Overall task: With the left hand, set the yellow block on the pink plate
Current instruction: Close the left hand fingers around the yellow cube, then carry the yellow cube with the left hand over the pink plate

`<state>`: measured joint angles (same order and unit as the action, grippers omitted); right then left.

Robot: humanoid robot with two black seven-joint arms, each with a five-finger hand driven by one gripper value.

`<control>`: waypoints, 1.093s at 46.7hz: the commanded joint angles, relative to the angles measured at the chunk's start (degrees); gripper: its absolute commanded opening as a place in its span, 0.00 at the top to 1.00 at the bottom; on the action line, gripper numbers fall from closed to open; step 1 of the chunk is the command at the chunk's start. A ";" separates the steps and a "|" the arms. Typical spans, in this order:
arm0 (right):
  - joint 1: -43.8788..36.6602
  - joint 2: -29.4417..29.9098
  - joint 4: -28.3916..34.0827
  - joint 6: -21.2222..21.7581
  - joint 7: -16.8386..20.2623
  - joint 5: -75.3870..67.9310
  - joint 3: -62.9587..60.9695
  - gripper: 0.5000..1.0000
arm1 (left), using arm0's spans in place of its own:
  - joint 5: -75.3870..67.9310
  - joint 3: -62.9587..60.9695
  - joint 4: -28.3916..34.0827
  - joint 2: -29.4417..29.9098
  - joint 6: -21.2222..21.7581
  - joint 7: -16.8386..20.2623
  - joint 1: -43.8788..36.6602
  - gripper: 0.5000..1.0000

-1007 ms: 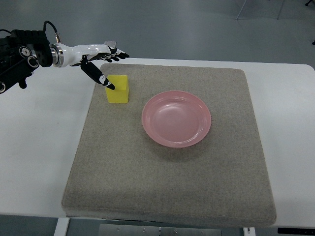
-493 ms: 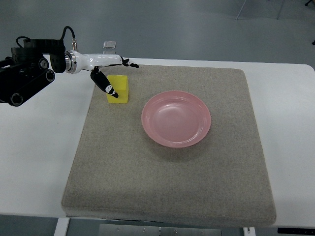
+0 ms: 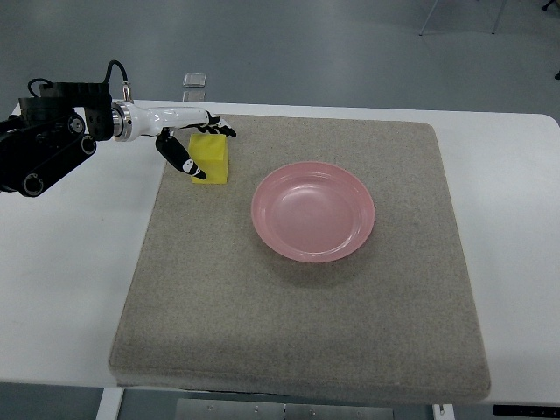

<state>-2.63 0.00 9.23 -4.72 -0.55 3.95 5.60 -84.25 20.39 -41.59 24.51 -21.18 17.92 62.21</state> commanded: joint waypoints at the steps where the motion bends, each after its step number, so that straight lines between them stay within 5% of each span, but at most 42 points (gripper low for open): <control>1: 0.00 0.00 0.00 0.06 0.02 0.00 0.02 0.15 | -0.12 0.00 0.10 -0.16 0.17 0.00 -0.08 0.33; 7: 0.00 0.00 0.00 0.06 0.02 0.00 -0.06 0.15 | -0.21 0.00 0.10 -0.16 2.19 0.00 -0.08 0.38; 19: 0.00 0.00 0.00 -0.02 0.02 0.00 0.02 0.15 | -0.47 0.00 0.45 -0.08 4.92 -0.08 -0.25 0.75; 23: 0.00 0.00 0.00 0.06 0.02 0.00 0.02 0.15 | -0.03 0.00 0.45 -0.08 5.00 -0.08 -0.25 0.80; 39: 0.00 0.00 0.00 -0.02 0.02 0.00 0.02 0.15 | 0.32 0.53 -0.60 -0.25 5.09 0.27 1.77 0.77; 51: 0.00 0.00 0.00 -0.02 0.02 0.00 -0.06 0.15 | 0.32 0.71 -9.82 0.27 5.09 0.27 2.74 0.76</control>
<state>-2.64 0.00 9.23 -4.72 -0.55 3.95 5.61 -83.93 21.18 -48.89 24.69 -16.08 18.22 64.95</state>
